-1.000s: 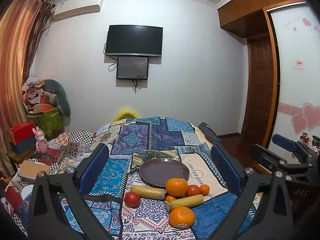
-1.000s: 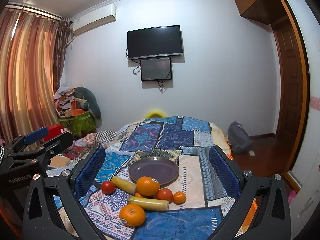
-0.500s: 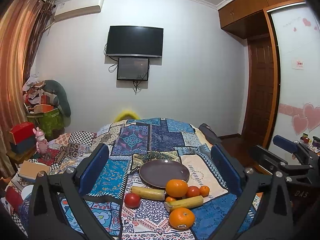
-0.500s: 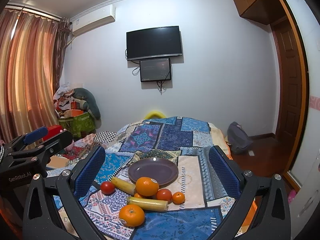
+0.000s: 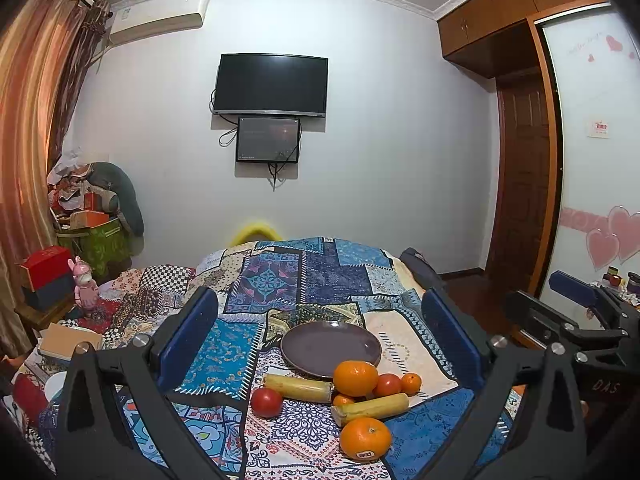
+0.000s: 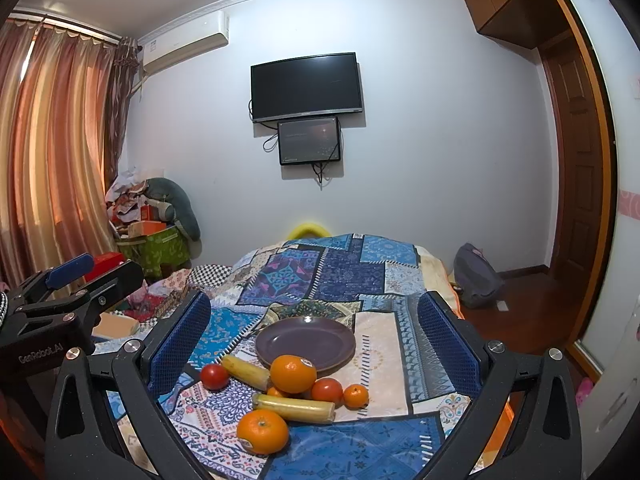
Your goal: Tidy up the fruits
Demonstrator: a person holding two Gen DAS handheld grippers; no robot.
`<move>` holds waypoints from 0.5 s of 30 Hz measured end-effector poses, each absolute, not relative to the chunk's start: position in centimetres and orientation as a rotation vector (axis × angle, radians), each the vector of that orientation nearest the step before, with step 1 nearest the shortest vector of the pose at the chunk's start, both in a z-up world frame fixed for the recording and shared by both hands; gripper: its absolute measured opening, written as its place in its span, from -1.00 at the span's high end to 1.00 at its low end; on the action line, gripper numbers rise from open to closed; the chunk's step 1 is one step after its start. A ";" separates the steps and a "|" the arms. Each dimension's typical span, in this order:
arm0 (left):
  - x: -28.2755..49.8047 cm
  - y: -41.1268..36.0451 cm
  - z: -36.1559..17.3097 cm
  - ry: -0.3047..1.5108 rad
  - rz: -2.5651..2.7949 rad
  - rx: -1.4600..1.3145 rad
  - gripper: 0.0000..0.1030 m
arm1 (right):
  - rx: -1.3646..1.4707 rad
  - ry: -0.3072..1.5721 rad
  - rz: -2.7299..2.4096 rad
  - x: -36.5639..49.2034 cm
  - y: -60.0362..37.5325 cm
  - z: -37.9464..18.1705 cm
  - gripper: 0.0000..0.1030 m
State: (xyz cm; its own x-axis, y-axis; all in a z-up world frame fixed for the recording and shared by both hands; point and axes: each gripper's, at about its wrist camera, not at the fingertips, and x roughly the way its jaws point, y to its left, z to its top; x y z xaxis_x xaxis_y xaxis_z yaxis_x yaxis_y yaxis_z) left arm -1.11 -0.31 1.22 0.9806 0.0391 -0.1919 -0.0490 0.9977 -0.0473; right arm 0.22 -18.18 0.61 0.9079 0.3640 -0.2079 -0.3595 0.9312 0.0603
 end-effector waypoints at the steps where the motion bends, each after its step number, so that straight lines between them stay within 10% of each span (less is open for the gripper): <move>1: -1.1 -0.3 1.2 0.191 0.045 -0.051 -1.00 | 0.021 0.218 0.374 0.2 -18.2 0.6 -1.00; 15: -1.1 -0.3 1.3 0.190 0.046 -0.051 -1.00 | 0.018 0.216 0.376 0.2 -18.2 0.7 -1.00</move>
State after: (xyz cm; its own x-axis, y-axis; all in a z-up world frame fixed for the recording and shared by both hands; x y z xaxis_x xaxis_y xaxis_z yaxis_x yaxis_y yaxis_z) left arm -1.12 -0.28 1.28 0.9810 0.0405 -0.1899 -0.0501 0.9977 -0.0461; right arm 0.23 -18.16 0.74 0.9074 0.3665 -0.2058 -0.3627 0.9301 0.0575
